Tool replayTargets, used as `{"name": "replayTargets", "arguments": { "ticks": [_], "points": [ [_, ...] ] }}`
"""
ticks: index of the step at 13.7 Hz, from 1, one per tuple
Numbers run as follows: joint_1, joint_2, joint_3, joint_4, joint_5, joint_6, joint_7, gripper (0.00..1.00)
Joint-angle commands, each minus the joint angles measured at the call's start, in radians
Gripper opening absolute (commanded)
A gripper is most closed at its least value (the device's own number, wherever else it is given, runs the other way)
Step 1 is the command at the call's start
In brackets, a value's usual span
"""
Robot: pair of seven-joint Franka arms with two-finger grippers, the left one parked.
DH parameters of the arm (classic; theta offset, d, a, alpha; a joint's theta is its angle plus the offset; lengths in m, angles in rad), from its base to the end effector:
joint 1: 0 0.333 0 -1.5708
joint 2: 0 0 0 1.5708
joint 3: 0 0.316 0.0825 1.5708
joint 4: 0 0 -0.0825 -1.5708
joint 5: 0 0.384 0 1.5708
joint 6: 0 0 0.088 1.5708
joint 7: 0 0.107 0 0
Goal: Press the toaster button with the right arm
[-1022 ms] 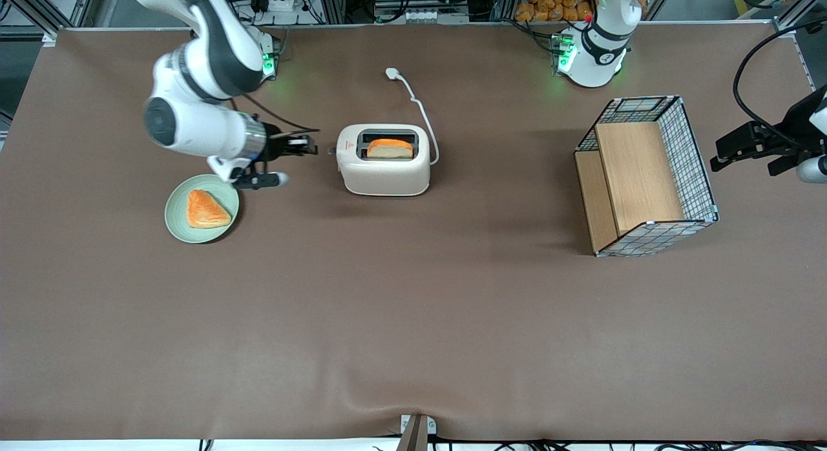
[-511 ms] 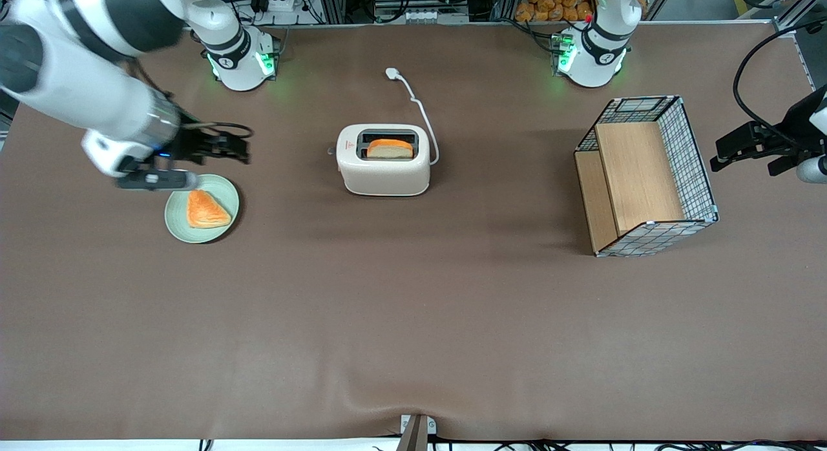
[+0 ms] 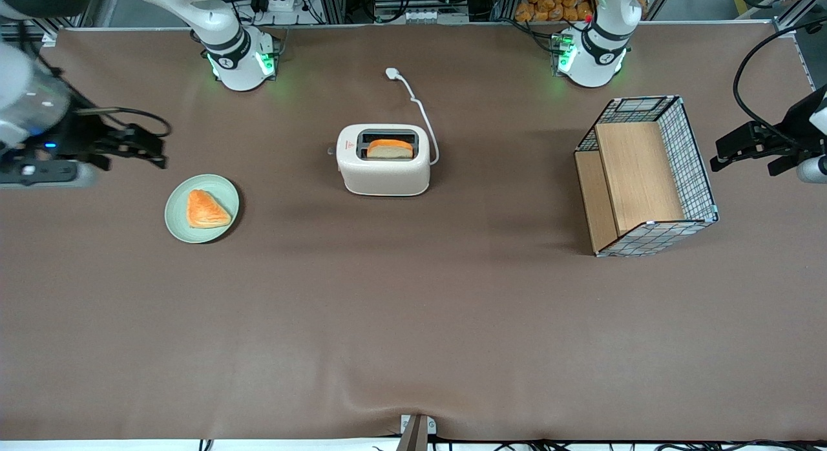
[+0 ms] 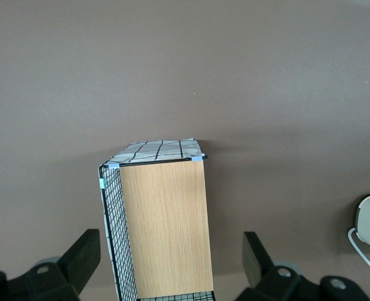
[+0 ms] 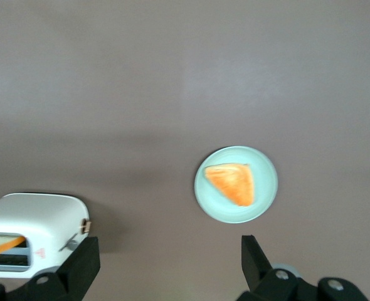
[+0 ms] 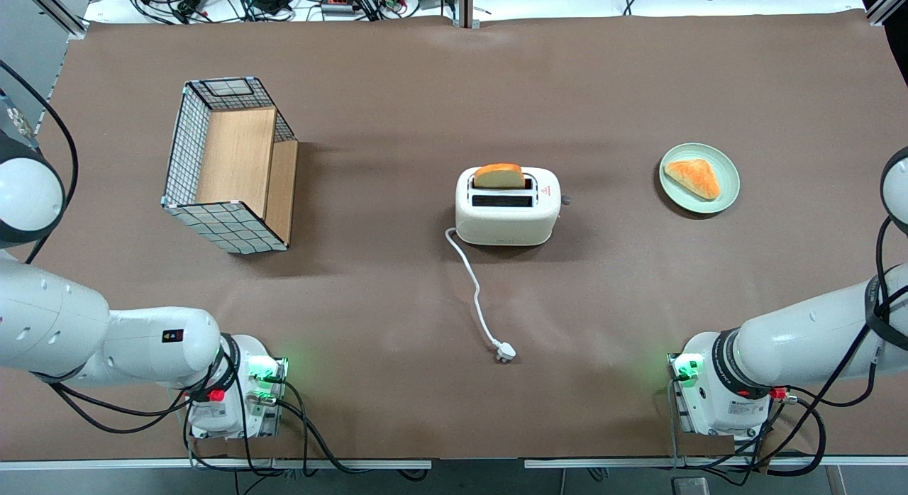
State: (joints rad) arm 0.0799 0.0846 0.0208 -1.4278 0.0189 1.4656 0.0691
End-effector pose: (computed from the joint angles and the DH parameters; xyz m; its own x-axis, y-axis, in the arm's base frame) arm 0.5673 0.0589 0.6347 0.9983 0.0335 -0.0481 0.0327 -0.9993 -0.0174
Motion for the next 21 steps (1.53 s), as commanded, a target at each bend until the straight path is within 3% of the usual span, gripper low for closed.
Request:
{"name": "replayTargets", "arguments": {
  "ticks": [1,7,15,21],
  "points": [
    [-0.061,-0.038,0.016,0.021,-0.031,-0.056,-0.080,1.00],
    [-0.115,-0.295,0.008,-0.255,-0.017,0.005,-0.088,1.00],
    [-0.124,-0.149,0.008,-0.117,-0.030,0.052,-0.091,1.00],
    [-0.112,-0.126,0.002,-0.089,-0.033,0.050,-0.091,1.00]
  ]
}}
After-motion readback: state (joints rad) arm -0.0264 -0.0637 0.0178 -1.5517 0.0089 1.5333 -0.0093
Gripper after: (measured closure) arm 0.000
